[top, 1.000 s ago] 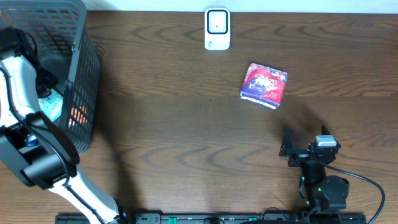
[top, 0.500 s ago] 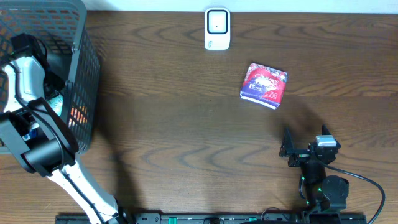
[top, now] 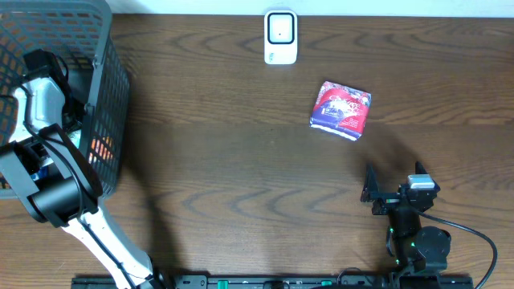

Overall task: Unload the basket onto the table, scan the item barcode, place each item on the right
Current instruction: 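Return the left gripper to the basket and grasp the green wipes pack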

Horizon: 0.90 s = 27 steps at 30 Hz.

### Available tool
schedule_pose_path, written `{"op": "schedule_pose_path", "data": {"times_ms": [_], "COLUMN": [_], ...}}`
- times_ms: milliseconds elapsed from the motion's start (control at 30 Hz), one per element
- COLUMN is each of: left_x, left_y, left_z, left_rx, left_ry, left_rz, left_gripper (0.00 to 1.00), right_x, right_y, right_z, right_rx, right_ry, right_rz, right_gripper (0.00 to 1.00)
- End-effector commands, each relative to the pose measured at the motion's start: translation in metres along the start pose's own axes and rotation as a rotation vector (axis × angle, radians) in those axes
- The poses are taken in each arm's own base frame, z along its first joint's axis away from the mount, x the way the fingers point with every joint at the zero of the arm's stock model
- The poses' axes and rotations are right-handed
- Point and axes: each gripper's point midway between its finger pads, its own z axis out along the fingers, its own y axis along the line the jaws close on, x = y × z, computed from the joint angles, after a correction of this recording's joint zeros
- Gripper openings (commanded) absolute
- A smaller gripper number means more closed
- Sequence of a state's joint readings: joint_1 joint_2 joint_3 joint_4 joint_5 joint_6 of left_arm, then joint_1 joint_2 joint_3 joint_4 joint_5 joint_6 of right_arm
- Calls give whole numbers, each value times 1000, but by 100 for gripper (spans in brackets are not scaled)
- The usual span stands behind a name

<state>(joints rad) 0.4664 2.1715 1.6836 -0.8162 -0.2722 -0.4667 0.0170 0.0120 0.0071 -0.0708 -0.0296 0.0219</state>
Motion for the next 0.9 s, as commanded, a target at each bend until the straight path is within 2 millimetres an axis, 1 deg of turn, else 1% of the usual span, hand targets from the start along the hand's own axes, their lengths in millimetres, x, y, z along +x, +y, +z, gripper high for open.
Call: {"op": "schedule_pose_path", "data": {"times_ms": [0,33,67,133,233,267,367,400,500,600,700,800,833,867], "left_x": [10,11,12,13,10,7,-6,-14,-24,-32,-36,-33,-29,-22], "left_y": [5,5,6,7,9,10,10,7,1,-5,-2,7,9,9], "left_z": [11,11,12,10,0,-6,-39,-66,-115,-172,-231,-285,-300,-319], "left_rx": [-39,-40,-42,-44,-42,-37,22,98,241,412,564,685,725,786], "left_ry": [24,27,31,35,31,22,-30,-65,-130,-205,-297,-379,-389,-401], "left_rz": [22,23,25,26,24,21,-6,-26,-55,-72,-85,-95,-97,-86], "left_gripper": [32,19,8,7,7,7,7,8,7,7,7,7,7,7], "right_x": [0,0,0,0,0,0,0,0,0,0,0,0,0,0], "right_y": [-2,-2,-2,-2,-2,-2,-2,-2,-2,-2,-2,-2,-2,-2], "right_z": [0,0,0,0,0,0,0,0,0,0,0,0,0,0], "right_rx": [5,5,5,5,5,5,5,5,5,5,5,5,5,5], "right_ry": [0,0,0,0,0,0,0,0,0,0,0,0,0,0], "right_rz": [11,11,11,11,11,11,11,11,11,11,11,11,11,11], "right_gripper": [99,99,99,99,99,99,99,99,99,99,99,99,99,99]}}
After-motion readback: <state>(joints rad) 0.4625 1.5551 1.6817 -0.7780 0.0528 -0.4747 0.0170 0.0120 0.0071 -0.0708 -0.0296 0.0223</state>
